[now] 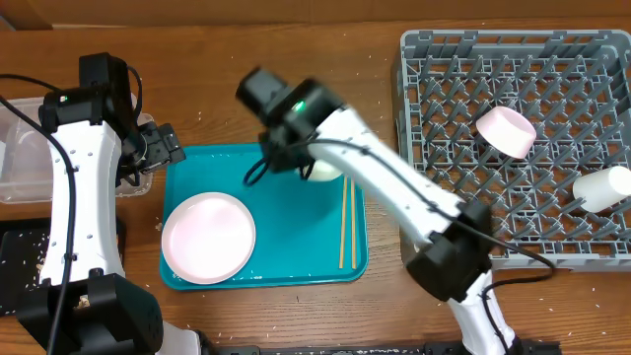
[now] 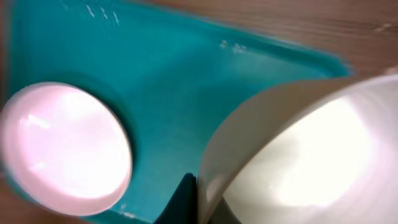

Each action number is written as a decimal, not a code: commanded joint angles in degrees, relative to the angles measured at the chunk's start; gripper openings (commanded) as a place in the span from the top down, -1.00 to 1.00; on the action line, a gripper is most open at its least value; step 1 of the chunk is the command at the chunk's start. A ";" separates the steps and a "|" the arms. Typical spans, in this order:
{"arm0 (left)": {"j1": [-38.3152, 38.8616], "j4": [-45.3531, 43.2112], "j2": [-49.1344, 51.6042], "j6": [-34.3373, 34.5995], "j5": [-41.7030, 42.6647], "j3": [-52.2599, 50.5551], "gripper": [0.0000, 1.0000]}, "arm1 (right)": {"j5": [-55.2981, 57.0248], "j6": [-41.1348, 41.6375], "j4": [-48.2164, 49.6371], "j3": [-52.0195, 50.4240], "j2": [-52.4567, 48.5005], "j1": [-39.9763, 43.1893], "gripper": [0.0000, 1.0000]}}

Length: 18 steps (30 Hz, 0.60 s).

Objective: Sort waste into correct bins and load items into the dishwasher
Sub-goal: 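Grasp the small white saucer on the tray with the right gripper, then carry the saucer to the rack's upper right and set it down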

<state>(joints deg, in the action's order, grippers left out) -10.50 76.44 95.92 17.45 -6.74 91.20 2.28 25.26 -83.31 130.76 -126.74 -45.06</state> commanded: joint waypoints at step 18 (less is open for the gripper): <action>0.02 -0.09 0.20 -0.09 -0.72 -0.11 -1.00 | -69.35 -31.76 -4.39 10.47 2.01 75.43 0.92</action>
<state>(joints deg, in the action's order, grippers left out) -10.50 76.44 95.92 17.45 -6.74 91.20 -47.51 0.75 -89.10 144.05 -122.15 27.14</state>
